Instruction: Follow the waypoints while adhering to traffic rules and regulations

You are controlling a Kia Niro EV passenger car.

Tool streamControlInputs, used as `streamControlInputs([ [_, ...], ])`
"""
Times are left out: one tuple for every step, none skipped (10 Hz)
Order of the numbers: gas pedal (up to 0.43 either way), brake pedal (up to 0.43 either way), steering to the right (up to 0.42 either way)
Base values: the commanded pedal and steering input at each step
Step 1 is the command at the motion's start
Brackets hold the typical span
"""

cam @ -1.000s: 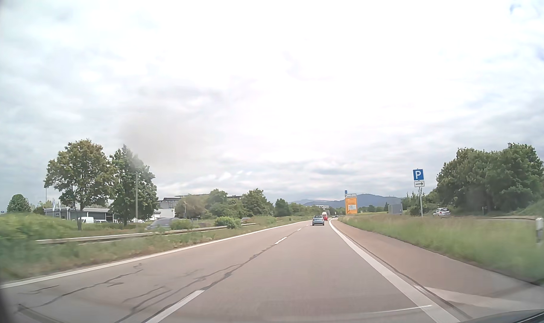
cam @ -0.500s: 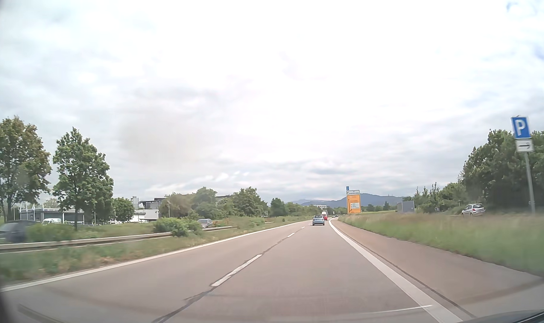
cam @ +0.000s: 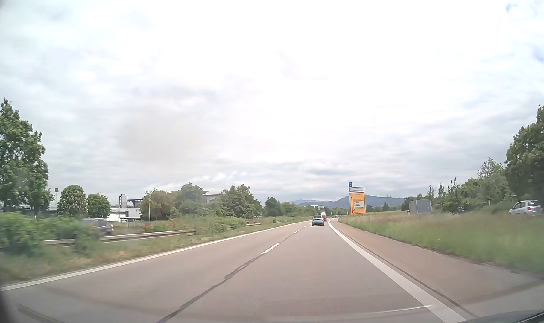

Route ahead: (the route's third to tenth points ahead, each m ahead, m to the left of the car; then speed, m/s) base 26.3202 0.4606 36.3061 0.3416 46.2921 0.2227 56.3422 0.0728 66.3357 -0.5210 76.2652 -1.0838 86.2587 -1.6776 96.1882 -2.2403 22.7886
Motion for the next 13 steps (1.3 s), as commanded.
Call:
streamControlInputs([
  [0.197, 0.0, 0.003],
  [0.209, 0.0, 0.003],
  [0.209, 0.0, 0.003],
  [0.209, 0.0, 0.003],
  [0.209, 0.0, 0.003],
  [0.209, 0.0, 0.002],
  [0.209, 0.0, 0.003],
  [0.209, 0.0, 0.003],
  [0.209, 0.0, 0.003],
  [0.209, 0.0, 0.003],
  [0.209, 0.0, 0.003],
  [0.209, 0.0, 0.003],
  [0.209, 0.0, 0.002],
])
